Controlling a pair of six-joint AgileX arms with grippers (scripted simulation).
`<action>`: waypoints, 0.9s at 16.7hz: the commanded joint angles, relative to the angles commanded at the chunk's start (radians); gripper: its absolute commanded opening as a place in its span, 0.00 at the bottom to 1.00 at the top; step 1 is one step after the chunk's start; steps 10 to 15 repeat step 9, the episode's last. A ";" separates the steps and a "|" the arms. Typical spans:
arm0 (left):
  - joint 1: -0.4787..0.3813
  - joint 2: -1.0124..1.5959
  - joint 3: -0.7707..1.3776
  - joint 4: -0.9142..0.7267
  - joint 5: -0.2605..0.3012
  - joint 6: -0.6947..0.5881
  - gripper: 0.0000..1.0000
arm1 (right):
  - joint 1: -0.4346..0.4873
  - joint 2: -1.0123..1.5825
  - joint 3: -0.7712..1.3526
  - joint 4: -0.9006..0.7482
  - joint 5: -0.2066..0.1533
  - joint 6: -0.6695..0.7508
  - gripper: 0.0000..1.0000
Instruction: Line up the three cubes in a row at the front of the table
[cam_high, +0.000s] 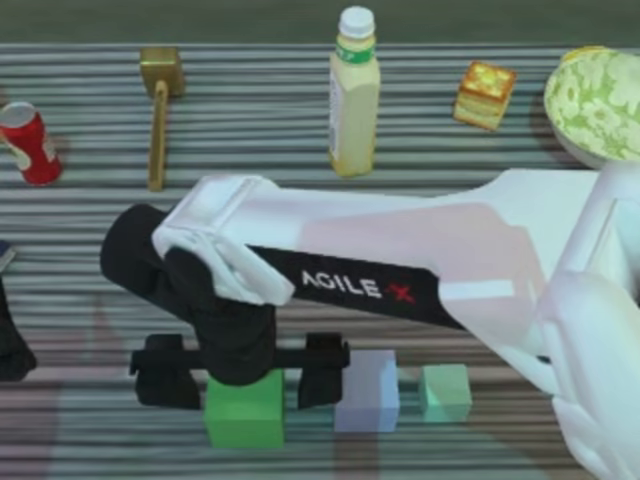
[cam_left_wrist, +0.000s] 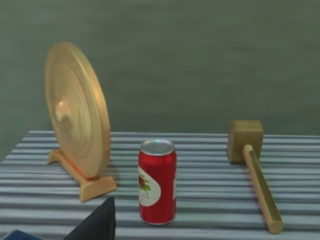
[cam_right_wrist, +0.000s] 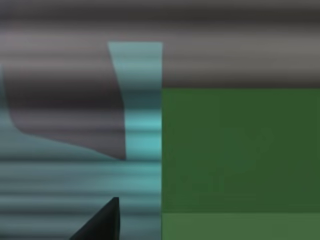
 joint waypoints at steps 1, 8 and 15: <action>0.000 0.000 0.000 0.000 0.000 0.000 1.00 | 0.002 -0.001 0.014 -0.014 0.000 0.000 1.00; 0.000 0.000 0.000 0.000 0.000 0.000 1.00 | 0.009 -0.037 0.202 -0.241 -0.001 0.000 1.00; 0.000 0.000 0.000 0.000 0.000 0.000 1.00 | 0.009 -0.039 0.207 -0.246 -0.001 -0.001 1.00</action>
